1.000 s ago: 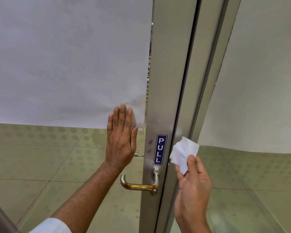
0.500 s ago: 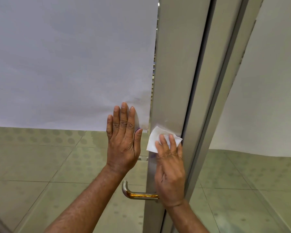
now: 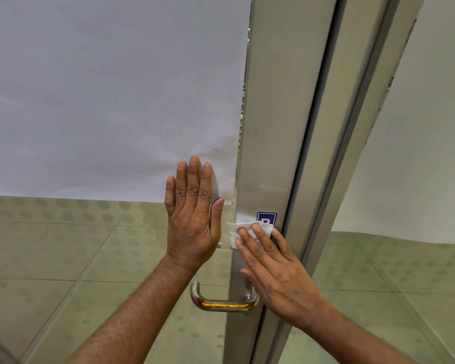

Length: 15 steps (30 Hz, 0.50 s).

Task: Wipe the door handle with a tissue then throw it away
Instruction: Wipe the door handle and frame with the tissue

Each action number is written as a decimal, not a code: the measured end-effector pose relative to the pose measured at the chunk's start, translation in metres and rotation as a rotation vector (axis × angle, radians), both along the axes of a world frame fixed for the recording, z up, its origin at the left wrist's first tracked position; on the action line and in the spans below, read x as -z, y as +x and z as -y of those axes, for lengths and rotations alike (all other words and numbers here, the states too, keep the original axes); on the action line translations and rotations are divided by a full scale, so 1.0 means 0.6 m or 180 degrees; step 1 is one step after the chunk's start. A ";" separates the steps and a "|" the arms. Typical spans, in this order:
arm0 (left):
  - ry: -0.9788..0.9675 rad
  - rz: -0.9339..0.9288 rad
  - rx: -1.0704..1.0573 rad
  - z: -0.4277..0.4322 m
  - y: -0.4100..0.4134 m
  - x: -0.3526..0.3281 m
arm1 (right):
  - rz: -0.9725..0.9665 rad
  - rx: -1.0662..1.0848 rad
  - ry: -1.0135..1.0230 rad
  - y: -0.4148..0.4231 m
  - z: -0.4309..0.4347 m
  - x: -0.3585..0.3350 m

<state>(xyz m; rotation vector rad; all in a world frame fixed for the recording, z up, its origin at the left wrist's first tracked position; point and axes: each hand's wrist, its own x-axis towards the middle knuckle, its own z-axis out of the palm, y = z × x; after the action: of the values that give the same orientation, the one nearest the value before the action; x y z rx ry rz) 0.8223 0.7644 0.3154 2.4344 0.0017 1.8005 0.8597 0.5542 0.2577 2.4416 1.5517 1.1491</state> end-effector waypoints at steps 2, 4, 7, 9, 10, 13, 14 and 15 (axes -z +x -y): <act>0.0006 -0.0004 -0.0009 0.000 -0.001 0.000 | -0.0014 -0.0044 -0.0254 0.003 0.011 0.000; 0.0010 0.0001 -0.0020 0.000 0.001 -0.001 | -0.0036 -0.0104 -0.0497 0.005 0.023 0.001; 0.0011 -0.0001 -0.0052 0.001 0.003 0.000 | -0.0104 -0.0160 -0.0831 0.007 0.037 0.004; 0.0006 -0.0004 -0.0067 0.000 0.004 0.001 | -0.0124 -0.0125 -0.0987 0.007 0.044 0.005; 0.0005 0.0000 -0.0068 0.000 0.004 0.001 | -0.0133 -0.0112 -0.1011 0.007 0.045 0.004; 0.0004 0.0017 -0.0066 0.000 0.004 0.002 | -0.0140 -0.0064 -0.0838 0.007 0.041 -0.007; 0.0005 0.0025 -0.0069 0.000 0.004 0.002 | -0.0138 -0.0029 -0.0716 0.007 0.037 -0.013; 0.0009 0.0036 -0.0076 0.000 0.005 0.002 | -0.0129 0.0016 -0.0588 0.007 0.032 -0.020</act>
<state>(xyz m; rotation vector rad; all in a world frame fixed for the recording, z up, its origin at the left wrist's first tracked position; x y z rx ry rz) 0.8251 0.7644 0.3143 2.4365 0.0273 1.8252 0.8640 0.5347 0.2700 2.3609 1.5833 0.9155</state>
